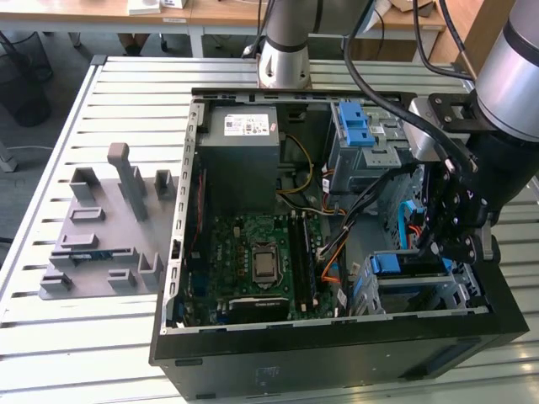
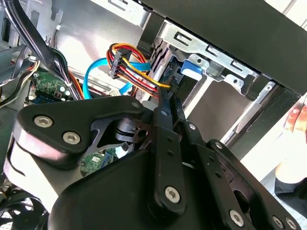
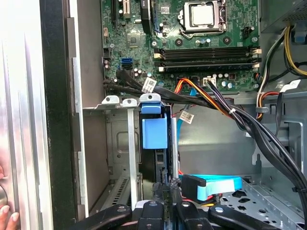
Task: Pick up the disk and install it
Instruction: 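Insert the first disk wire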
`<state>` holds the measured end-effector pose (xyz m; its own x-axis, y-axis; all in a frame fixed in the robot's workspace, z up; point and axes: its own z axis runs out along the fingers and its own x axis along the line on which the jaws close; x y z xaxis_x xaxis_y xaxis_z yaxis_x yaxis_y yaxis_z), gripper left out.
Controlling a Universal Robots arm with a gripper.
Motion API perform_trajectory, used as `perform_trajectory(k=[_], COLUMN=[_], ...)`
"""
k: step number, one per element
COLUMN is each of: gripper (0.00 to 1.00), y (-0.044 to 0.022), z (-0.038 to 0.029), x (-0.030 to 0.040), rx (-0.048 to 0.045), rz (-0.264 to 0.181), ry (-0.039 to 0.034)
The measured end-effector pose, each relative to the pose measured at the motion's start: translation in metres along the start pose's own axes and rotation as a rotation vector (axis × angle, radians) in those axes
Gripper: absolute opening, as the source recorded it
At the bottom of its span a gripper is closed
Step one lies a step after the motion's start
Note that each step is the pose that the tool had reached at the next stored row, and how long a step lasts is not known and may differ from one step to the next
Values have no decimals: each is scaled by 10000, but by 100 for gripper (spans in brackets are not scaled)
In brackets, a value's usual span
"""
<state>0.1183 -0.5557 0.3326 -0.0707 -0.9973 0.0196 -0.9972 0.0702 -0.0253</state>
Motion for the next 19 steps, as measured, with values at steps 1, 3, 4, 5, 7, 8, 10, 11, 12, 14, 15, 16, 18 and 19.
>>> perform_trajectory(k=[1, 3, 4, 5, 7, 8, 10, 11, 12, 14, 15, 16, 18, 19], gripper=[16, 16, 16, 16, 16, 16, 16, 16, 16, 16, 16, 16, 16, 16], y=[0, 0, -1, -1, -1, -1, -2, -2, -1, -2, -2, -3, -4, -6], z=[-1, -19, -36, -54, -64, -63, -62, -59, -55, -50, -47, -44, -43, -42], x=[0, 0, 1, 1, 2, 2, 1, 1, 1, 1, 1, -1, -2, -2], rx=[0, -2, -2, 0, 0, 0, 0, 1, 1, 3, 4, 3, 3, 2], rz=[0, 1, 1, 1, 1, -3, -44, -68, -85, -95, -97, -99, -101, -101], ry=[0, -19, -14, -1, -4, -2, 5, 5, 6, 35, 46, 58, 62, 63])
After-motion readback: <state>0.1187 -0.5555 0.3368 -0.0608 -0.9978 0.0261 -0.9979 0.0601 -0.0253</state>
